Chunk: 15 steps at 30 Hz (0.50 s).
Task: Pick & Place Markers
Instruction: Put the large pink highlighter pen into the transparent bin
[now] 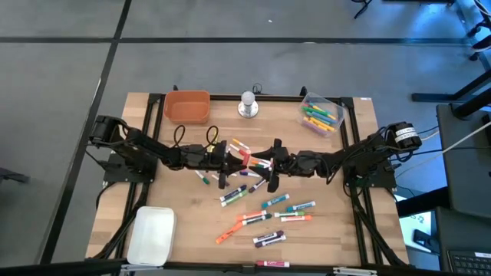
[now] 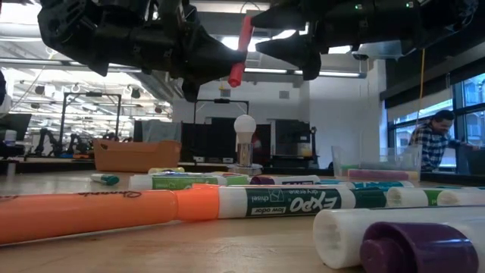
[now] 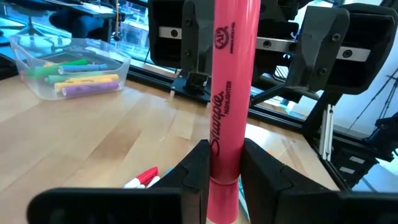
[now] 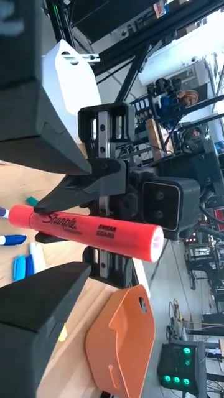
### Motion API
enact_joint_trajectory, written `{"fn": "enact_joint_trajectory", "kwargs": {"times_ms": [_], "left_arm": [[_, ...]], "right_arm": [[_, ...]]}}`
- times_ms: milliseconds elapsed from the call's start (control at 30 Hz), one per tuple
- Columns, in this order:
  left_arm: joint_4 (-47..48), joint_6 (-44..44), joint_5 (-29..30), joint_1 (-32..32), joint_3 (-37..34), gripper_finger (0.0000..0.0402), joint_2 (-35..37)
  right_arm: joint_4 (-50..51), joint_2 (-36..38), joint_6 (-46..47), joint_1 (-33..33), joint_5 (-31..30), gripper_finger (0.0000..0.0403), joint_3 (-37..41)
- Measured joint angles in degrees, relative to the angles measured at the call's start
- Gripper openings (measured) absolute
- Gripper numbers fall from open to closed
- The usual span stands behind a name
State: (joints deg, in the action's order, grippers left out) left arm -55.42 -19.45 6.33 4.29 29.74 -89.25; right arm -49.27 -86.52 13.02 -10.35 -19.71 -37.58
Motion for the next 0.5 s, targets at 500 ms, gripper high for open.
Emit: {"fn": "enact_joint_trajectory", "kwargs": {"times_ms": [500], "left_arm": [[-0.1,3.1,-0.4,0.1,0.0,0.0061,0.0]], "right_arm": [[-1.3,0.0,-1.4,2.1,-1.1,0.0242,0.0]]}}
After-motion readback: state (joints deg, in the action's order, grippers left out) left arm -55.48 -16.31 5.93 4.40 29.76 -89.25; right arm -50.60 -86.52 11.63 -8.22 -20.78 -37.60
